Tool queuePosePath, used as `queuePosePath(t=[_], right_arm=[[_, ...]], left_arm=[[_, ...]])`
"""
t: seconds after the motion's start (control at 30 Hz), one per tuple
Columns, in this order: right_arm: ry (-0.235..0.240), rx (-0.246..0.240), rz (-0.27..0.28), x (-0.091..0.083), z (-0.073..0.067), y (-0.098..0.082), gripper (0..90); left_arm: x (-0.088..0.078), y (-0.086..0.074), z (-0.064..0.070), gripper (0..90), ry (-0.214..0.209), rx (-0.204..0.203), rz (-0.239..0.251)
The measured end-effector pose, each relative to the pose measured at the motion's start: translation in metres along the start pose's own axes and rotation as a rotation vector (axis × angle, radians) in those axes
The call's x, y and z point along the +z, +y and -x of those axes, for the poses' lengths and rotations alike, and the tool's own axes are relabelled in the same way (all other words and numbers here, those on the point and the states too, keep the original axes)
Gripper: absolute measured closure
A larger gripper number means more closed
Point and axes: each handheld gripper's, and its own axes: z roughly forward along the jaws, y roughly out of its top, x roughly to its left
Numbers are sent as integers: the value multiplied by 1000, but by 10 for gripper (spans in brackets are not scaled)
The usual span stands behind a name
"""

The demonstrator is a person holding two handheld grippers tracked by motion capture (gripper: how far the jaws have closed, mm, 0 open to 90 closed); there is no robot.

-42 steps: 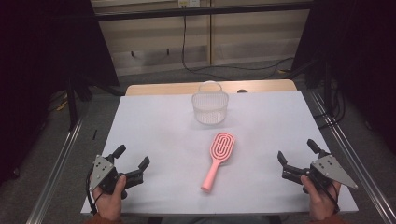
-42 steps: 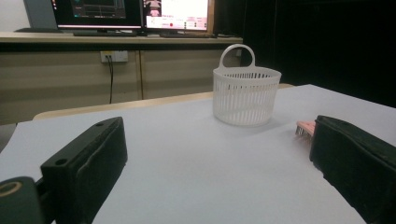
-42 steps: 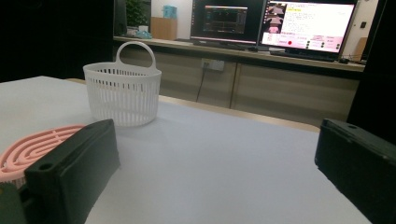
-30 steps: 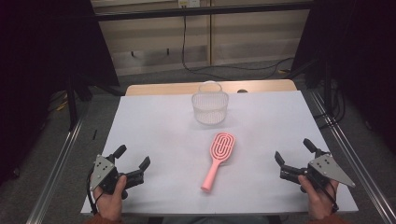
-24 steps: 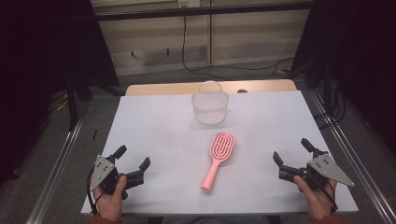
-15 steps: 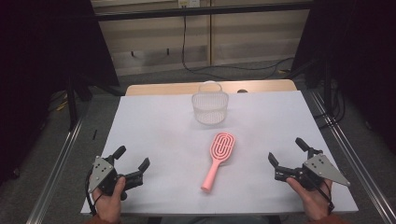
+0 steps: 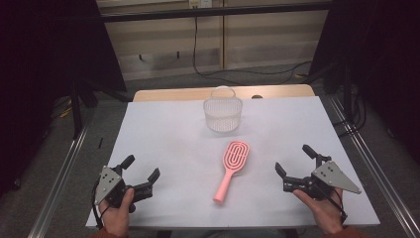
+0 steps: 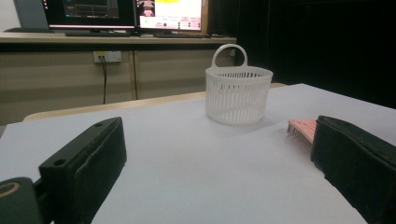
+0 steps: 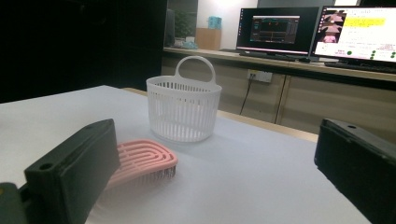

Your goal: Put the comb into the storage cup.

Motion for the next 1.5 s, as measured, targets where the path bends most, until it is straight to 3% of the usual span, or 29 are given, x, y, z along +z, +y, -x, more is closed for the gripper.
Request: queuePosePath(t=[0.47, 0.87, 1.1, 1.5], right_arm=[[60, 6, 13, 20, -14, 5, 0], [78, 17, 24, 36, -20, 10, 6], [103, -1, 38, 46, -27, 16, 9], [109, 6, 24, 59, -28, 18, 20]], left_arm=[[2, -1, 1, 35, 0, 2, -3], [3, 0, 1, 35, -7, 1, -2], [4, -1, 1, 35, -9, 0, -1], [6, 0, 1, 35, -13, 0, -2]])
